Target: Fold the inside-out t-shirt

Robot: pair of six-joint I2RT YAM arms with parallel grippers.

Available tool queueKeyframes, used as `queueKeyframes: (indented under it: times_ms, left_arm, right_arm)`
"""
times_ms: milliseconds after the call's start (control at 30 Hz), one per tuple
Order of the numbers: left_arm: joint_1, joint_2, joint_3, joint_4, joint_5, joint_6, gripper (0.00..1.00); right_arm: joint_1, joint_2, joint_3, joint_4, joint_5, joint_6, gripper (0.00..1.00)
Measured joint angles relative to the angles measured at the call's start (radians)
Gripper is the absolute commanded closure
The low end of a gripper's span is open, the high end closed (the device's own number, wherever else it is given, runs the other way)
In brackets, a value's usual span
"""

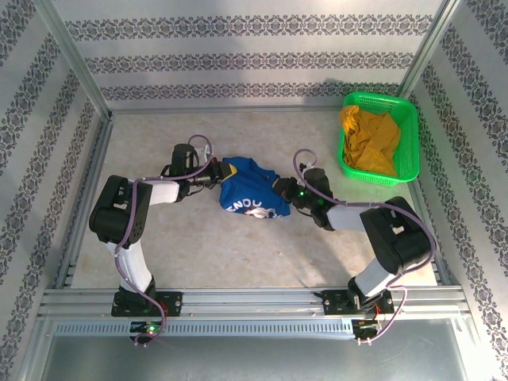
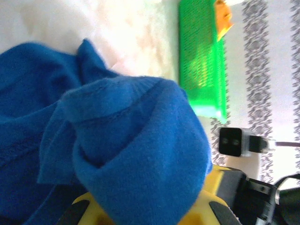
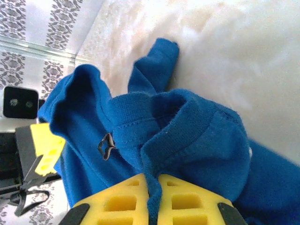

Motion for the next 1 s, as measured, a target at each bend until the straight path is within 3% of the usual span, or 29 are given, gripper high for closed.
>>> queueKeyframes:
  times_ms: [167, 233, 367, 467, 533, 600, 767, 900, 1000]
  left_arm:
    - [-0.017, 0.023, 0.011, -0.162, -0.006, 0.103, 1.00]
    - [-0.021, 0.051, 0.039, -0.238, -0.018, 0.151, 0.94]
    - [-0.021, 0.080, 0.111, -0.371, -0.056, 0.238, 0.77]
    - [-0.002, 0.077, 0.153, -0.438, -0.120, 0.291, 0.65]
    - [0.008, 0.057, 0.159, -0.470, -0.156, 0.314, 0.52]
    - [0.014, 0.011, 0.159, -0.512, -0.184, 0.331, 0.46]
    - [0.018, -0.162, 0.167, -0.544, -0.198, 0.333, 0.38]
    - [0.003, -0.252, 0.152, -0.478, -0.182, 0.273, 0.37]
    - [-0.035, -0.227, 0.126, -0.401, -0.167, 0.211, 0.37]
  right_arm:
    - [0.048, -0.034, -0.094, 0.003, 0.114, 0.037, 1.00]
    - [0.052, -0.029, -0.101, -0.002, 0.151, 0.056, 1.00]
    - [0.053, -0.023, -0.101, -0.039, 0.204, 0.080, 0.58]
    - [0.044, -0.060, -0.130, -0.108, 0.251, 0.089, 0.50]
    - [0.044, -0.139, -0.133, -0.191, 0.274, 0.077, 0.49]
    - [0.044, -0.243, -0.131, -0.283, 0.292, 0.056, 0.50]
    - [0.045, -0.420, -0.042, -0.467, 0.286, -0.011, 0.66]
    - [0.092, -0.364, 0.071, -0.497, 0.253, -0.040, 0.75]
    - [0.175, -0.240, 0.166, -0.483, 0.227, -0.050, 0.79]
